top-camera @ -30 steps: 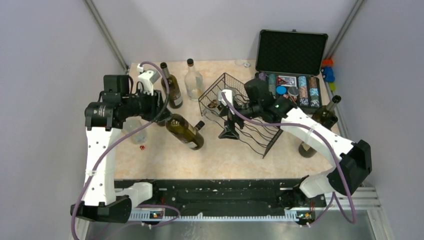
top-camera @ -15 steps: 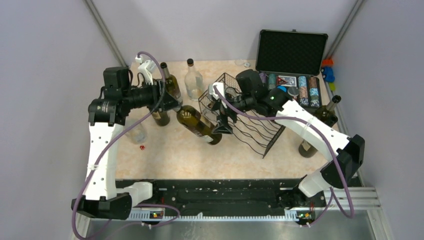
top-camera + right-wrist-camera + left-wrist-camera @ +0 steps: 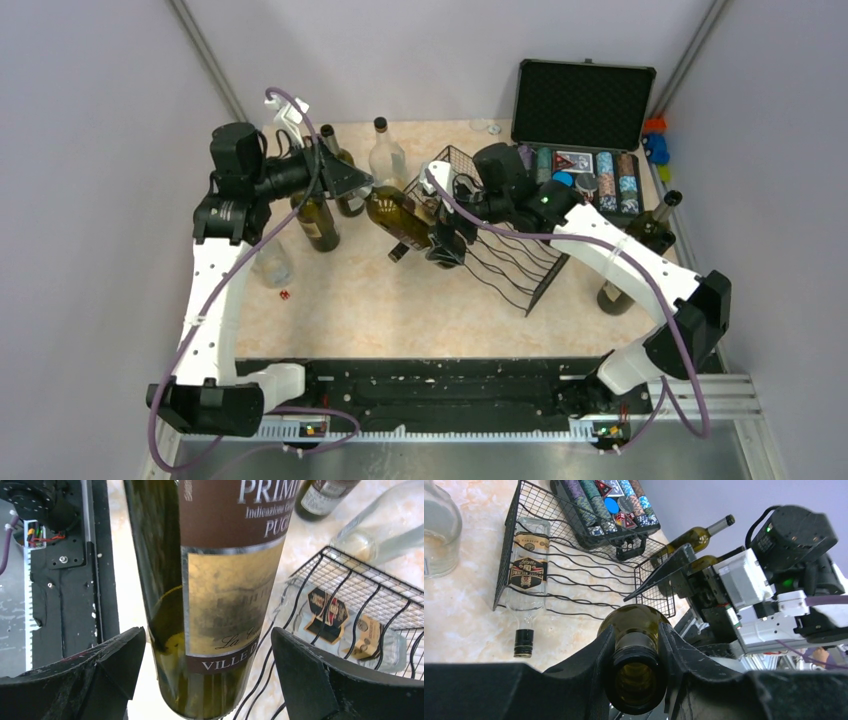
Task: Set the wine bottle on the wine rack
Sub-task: Pick up the wine bottle from the center of the board.
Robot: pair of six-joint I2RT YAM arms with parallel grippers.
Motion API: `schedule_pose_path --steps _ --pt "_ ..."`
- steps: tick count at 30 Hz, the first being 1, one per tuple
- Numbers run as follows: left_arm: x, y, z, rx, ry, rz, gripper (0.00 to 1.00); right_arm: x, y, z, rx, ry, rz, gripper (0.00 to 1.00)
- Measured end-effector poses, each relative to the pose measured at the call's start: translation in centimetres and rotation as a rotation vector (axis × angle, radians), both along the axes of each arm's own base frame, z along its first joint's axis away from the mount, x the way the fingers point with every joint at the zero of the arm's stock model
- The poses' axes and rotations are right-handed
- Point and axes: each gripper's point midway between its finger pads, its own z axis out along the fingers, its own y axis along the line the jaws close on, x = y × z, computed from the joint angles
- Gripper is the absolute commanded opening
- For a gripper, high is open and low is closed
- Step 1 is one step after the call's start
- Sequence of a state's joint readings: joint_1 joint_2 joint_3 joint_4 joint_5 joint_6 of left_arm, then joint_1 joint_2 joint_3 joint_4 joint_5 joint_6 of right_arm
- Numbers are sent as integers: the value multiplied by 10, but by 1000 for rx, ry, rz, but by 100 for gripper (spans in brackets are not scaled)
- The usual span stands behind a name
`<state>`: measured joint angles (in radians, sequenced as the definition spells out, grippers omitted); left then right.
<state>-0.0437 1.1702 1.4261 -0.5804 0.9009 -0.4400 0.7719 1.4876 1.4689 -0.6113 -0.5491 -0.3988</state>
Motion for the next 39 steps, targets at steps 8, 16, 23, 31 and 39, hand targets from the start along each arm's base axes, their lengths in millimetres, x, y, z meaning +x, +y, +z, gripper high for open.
schedule_pose_path --steps 8,16,23,31,39 --pt "11 -3 2 -82 37 26 0 10 -5 -24 -25 44 -115 99" --pt "19 -6 -7 -143 84 42 0 16 -6 -31 -25 49 -155 97" --pt "23 -7 -17 -172 118 53 0 19 -7 -32 -27 37 -165 92" --pt "24 -7 -14 -183 105 53 0 20 -15 -41 -40 25 -183 90" --pt "23 -7 -14 -192 92 58 0 20 -18 -39 -39 -2 -171 46"
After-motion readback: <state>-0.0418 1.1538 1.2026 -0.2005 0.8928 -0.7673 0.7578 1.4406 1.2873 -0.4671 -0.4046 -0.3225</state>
